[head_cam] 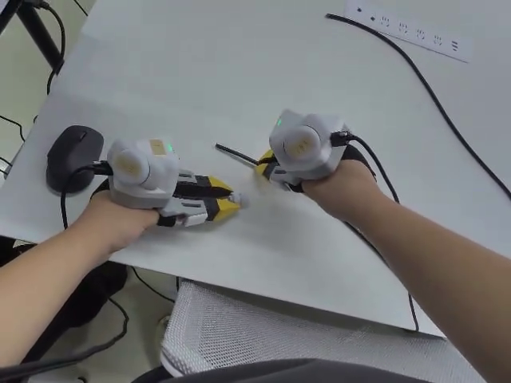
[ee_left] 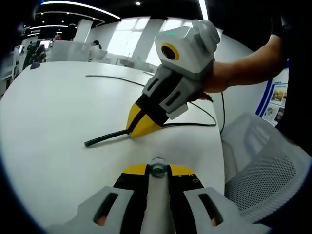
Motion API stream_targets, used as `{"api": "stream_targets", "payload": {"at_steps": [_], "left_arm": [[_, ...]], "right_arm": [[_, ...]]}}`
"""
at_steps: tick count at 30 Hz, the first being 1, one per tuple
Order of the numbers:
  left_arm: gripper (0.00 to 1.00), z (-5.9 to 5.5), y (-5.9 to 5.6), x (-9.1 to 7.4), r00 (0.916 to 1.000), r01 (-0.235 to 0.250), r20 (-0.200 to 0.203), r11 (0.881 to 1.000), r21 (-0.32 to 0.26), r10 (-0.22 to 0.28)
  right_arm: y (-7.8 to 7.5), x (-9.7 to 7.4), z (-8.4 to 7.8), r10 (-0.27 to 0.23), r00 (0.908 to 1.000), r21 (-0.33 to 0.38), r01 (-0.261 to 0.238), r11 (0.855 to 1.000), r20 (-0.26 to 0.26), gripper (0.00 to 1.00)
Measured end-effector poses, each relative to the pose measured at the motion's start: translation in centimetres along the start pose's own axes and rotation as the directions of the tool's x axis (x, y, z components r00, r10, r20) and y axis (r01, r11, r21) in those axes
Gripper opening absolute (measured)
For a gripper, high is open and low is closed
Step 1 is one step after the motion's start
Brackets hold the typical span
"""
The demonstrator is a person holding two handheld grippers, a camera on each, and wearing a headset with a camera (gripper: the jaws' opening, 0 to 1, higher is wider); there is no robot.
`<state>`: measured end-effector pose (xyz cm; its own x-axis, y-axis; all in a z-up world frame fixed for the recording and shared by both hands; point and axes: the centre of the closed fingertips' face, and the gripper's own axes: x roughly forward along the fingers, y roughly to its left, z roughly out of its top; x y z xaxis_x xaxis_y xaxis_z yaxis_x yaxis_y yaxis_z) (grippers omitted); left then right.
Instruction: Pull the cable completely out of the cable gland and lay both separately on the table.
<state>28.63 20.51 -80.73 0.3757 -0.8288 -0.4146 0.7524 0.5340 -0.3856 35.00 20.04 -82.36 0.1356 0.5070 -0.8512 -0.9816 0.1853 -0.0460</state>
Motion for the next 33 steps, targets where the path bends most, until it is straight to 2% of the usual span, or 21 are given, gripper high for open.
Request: {"api": "stream_targets", "payload": {"at_steps": [15,21,33], "left_arm": [[0.16,0.0,-0.3,0.1,0.9976,-0.044,-0.052,0.998,0.047,0.046],[0.18,-0.1,-0.3,0.1,0.9970,-0.054,-0.054,0.998,0.031,0.055],[0.25,0.2,0.0,-0.2,0.9930,-0.107,-0.049,0.994,0.007,0.107]], "right_arm": [[0.0,-0.1,-0.3,-0.009,0.9997,-0.024,0.009,1.000,-0.021,0.03],[0.1,-0.5,-0.3,-0.017,0.9996,-0.020,0.016,1.000,-0.022,0.07],[-0.3,-3.6,1.1,-0.050,0.9966,0.033,0.048,0.998,0.066,0.18]]}}
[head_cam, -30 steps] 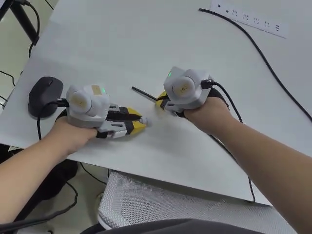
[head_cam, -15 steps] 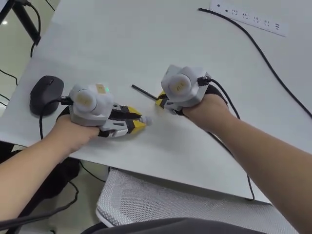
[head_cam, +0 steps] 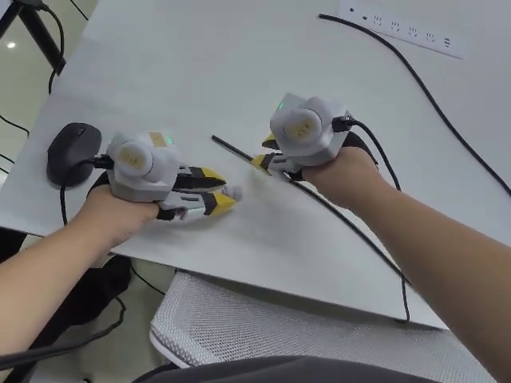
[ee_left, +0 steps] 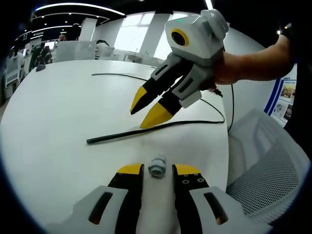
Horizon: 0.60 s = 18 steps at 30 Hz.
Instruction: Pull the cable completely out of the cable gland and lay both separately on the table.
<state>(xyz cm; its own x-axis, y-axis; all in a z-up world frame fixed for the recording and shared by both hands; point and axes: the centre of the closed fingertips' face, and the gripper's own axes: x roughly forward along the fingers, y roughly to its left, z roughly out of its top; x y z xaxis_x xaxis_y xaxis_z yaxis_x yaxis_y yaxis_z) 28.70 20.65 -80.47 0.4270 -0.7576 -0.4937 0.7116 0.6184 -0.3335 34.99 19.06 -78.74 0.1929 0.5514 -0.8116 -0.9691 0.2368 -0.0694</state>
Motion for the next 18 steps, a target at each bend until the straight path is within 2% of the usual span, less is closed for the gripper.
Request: {"api": "stream_targets", "payload": {"at_steps": [7,14,18], "left_arm": [[0.32,1.1,-0.9,-0.7,0.9994,-0.023,0.026,1.000,-0.017,0.024],[0.40,2.4,-2.1,-1.6,0.9969,-0.051,0.059,0.998,-0.038,0.053],[0.46,2.9,-2.7,-2.1,0.9948,-0.069,0.070,0.995,-0.068,0.073]], "right_arm": [[-0.4,-2.8,0.2,-0.019,0.9981,0.024,0.018,1.000,0.058,0.31],[-0.7,-7.0,-0.7,-0.031,0.9932,0.049,0.025,0.998,0.112,0.37],[-0.5,-9.5,-1.1,-0.031,0.9862,0.084,0.018,0.996,0.162,0.42]]}}
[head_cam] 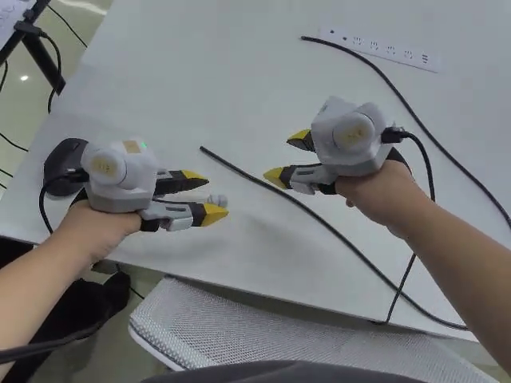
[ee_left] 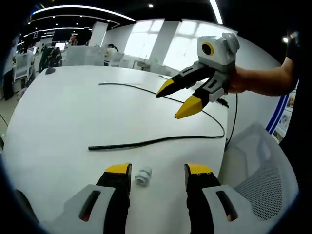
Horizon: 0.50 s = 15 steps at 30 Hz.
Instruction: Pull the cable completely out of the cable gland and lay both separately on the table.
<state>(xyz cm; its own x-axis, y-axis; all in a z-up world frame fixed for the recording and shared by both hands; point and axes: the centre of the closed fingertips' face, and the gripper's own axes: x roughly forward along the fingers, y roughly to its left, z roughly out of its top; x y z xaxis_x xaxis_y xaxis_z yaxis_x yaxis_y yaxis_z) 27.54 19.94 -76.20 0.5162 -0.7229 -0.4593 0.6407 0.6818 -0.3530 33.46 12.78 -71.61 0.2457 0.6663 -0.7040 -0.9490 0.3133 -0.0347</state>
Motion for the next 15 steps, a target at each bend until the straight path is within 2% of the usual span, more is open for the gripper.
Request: {"api": "stream_targets", "payload": {"at_steps": [5,11,15], "left_arm": [[0.52,1.0,-1.2,-0.7,0.9998,-0.015,0.011,1.000,-0.001,0.015],[0.59,2.1,-2.7,-1.7,0.9994,-0.024,0.027,1.000,-0.006,0.024],[0.63,2.5,-3.6,-2.3,0.9988,-0.032,0.038,0.999,-0.012,0.032]], "right_arm": [[0.2,-3.1,0.5,-0.003,0.9959,0.075,-0.004,0.997,0.091,0.48],[0.4,-6.6,-0.5,-0.021,0.9900,0.107,0.006,0.994,0.140,0.54],[0.5,-9.0,-1.9,-0.038,0.9843,0.147,0.013,0.989,0.173,0.58]]}}
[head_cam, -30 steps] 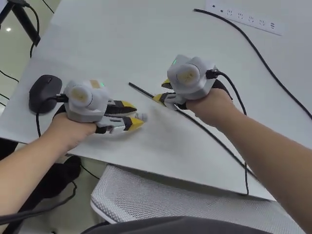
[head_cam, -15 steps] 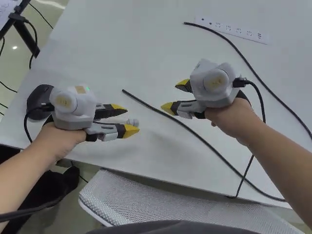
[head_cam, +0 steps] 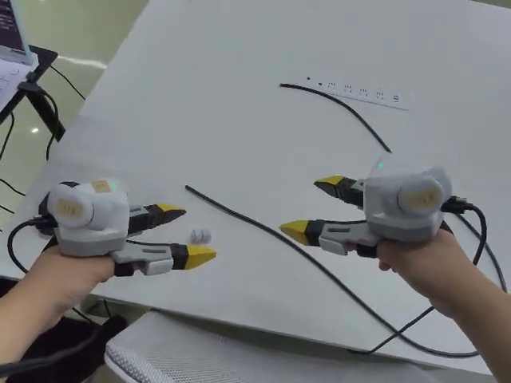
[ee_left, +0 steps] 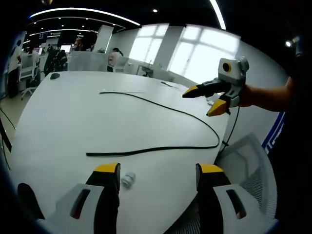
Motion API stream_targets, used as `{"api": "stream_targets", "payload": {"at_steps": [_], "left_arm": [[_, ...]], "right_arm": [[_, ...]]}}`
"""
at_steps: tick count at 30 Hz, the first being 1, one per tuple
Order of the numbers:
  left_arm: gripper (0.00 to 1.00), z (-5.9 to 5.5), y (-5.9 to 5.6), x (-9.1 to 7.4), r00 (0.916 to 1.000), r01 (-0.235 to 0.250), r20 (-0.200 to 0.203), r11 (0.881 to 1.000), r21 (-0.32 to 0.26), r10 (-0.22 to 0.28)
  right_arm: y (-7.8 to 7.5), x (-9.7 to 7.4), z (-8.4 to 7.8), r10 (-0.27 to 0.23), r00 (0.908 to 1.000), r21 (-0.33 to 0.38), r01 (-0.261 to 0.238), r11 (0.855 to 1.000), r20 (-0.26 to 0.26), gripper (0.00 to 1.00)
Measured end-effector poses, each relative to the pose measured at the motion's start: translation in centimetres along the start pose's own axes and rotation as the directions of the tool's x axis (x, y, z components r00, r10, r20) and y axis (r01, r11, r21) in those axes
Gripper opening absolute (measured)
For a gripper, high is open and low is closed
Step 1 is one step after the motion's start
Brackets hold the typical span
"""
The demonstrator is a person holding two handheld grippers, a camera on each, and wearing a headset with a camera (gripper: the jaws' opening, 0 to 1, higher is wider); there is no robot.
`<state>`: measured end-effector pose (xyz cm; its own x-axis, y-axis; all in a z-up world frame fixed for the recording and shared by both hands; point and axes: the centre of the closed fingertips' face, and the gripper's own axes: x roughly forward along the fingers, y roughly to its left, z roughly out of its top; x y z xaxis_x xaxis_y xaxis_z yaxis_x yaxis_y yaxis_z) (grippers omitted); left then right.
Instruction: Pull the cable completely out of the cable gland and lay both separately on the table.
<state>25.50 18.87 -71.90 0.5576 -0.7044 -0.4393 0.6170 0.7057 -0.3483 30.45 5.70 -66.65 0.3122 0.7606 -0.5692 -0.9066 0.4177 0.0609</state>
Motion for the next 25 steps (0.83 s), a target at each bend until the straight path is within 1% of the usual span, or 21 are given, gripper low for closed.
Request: {"api": "stream_targets", "payload": {"at_steps": [3,7,8,11,16,17,21,22,23,25], "left_arm": [[0.66,0.1,-0.9,-0.4,1.0000,-0.010,0.000,1.000,0.002,0.010],[0.69,0.3,-1.9,-1.0,0.9998,-0.021,0.004,1.000,-0.001,0.021],[0.70,0.4,-2.2,-1.2,0.9996,-0.025,0.010,1.000,-0.004,0.025],[0.73,0.6,-2.9,-1.6,0.9992,-0.037,0.016,0.999,-0.010,0.037],[0.78,0.6,-3.8,-2.2,0.9977,-0.061,0.028,0.998,-0.018,0.061],[0.79,0.4,-4.1,-2.3,0.9977,-0.063,0.025,0.998,-0.022,0.064],[0.84,0.0,-4.5,-2.5,0.9974,-0.071,0.014,0.997,-0.014,0.071],[0.85,-0.2,-4.7,-2.5,0.9974,-0.071,0.008,0.997,-0.011,0.071],[0.86,-0.3,-4.8,-2.5,0.9974,-0.072,0.003,0.997,-0.011,0.072],[0.89,-0.5,-4.8,-2.5,0.9969,-0.078,-0.002,0.997,-0.010,0.078]], "right_arm": [[0.0,-1.8,-0.7,-0.007,0.9993,0.058,0.005,0.998,0.036,0.61],[0.2,-4.1,-2.2,-0.016,0.9982,0.080,0.012,0.997,0.058,0.65],[0.2,-4.6,-2.7,-0.017,0.9978,0.095,0.011,0.995,0.064,0.66],[0.5,-5.7,-4.0,-0.013,0.9972,0.117,0.004,0.993,0.074,0.69],[1.5,-6.9,-6.2,0.001,0.9975,0.134,-0.010,0.991,0.071,0.74],[1.7,-7.2,-6.9,0.005,0.9980,0.140,-0.014,0.990,0.064,0.75],[2.4,-8.1,-7.9,0.012,0.9980,0.149,-0.021,0.989,0.062,0.78],[2.5,-8.3,-8.4,0.014,0.9980,0.165,-0.024,0.986,0.061,0.79],[2.6,-8.3,-8.9,0.014,0.9984,0.177,-0.024,0.984,0.055,0.80],[2.7,-8.6,-9.7,0.010,0.9988,0.177,-0.018,0.984,0.047,0.80]]}}
